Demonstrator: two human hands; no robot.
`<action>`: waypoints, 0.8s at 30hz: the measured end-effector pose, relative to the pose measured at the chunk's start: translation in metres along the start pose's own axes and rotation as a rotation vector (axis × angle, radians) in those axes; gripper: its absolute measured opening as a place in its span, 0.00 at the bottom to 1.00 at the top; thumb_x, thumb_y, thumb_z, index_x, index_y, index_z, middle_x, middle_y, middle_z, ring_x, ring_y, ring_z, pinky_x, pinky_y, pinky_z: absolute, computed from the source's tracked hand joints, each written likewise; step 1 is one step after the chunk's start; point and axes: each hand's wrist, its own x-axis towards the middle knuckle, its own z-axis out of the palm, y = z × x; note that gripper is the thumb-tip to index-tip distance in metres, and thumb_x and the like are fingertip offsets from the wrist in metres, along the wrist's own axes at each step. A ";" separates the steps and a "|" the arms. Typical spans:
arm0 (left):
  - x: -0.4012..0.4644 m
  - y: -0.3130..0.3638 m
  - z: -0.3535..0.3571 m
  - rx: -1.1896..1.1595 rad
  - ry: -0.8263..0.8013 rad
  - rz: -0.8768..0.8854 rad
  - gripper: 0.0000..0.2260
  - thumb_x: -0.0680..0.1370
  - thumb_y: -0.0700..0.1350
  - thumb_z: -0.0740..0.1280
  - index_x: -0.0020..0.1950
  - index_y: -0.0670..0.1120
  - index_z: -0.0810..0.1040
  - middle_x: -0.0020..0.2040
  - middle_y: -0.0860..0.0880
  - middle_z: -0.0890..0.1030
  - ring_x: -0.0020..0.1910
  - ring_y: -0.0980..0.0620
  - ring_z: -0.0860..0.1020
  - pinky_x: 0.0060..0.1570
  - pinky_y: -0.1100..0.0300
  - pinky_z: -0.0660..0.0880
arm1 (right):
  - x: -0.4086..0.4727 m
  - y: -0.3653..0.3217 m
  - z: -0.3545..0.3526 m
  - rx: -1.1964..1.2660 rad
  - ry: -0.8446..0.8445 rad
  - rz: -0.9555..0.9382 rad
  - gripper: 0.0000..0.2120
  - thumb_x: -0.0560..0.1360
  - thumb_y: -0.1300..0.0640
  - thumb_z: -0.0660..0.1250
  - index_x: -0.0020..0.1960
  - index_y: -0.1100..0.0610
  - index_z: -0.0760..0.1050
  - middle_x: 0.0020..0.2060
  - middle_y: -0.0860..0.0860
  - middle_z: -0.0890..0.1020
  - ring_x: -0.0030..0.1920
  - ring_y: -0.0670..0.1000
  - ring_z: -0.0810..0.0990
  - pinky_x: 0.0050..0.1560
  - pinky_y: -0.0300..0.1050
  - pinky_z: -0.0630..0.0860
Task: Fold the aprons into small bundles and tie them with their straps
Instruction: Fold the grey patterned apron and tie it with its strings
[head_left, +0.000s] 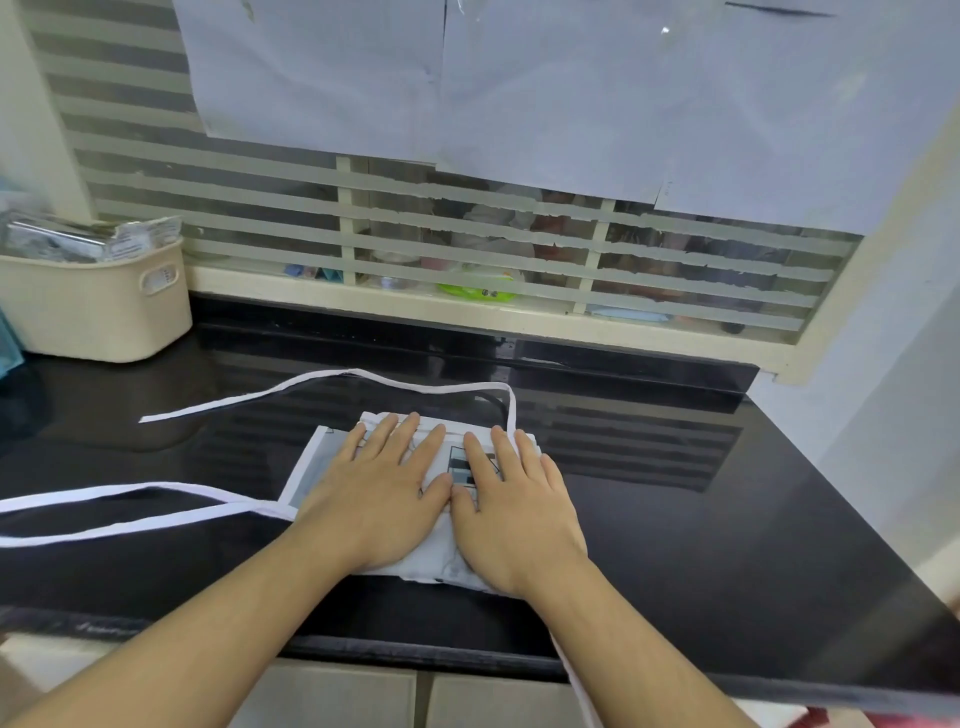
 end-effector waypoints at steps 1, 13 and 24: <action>0.000 0.000 -0.001 0.002 -0.005 -0.002 0.29 0.84 0.64 0.40 0.84 0.60 0.37 0.85 0.53 0.37 0.83 0.53 0.35 0.82 0.47 0.36 | 0.000 0.000 0.000 0.001 -0.002 0.002 0.43 0.71 0.35 0.28 0.85 0.45 0.41 0.84 0.50 0.41 0.83 0.54 0.35 0.83 0.57 0.40; -0.015 0.018 -0.001 -0.031 -0.004 -0.096 0.30 0.84 0.64 0.40 0.84 0.58 0.37 0.85 0.50 0.36 0.83 0.50 0.34 0.81 0.45 0.35 | -0.002 0.016 -0.010 -0.024 -0.044 -0.094 0.30 0.85 0.39 0.43 0.85 0.45 0.42 0.84 0.47 0.42 0.83 0.51 0.35 0.83 0.53 0.40; -0.024 0.037 0.002 -0.054 -0.019 -0.179 0.47 0.69 0.83 0.39 0.83 0.62 0.36 0.84 0.47 0.35 0.82 0.44 0.32 0.80 0.40 0.33 | -0.108 0.044 -0.049 0.212 0.287 0.250 0.13 0.79 0.41 0.61 0.42 0.48 0.66 0.41 0.44 0.74 0.44 0.47 0.74 0.41 0.45 0.71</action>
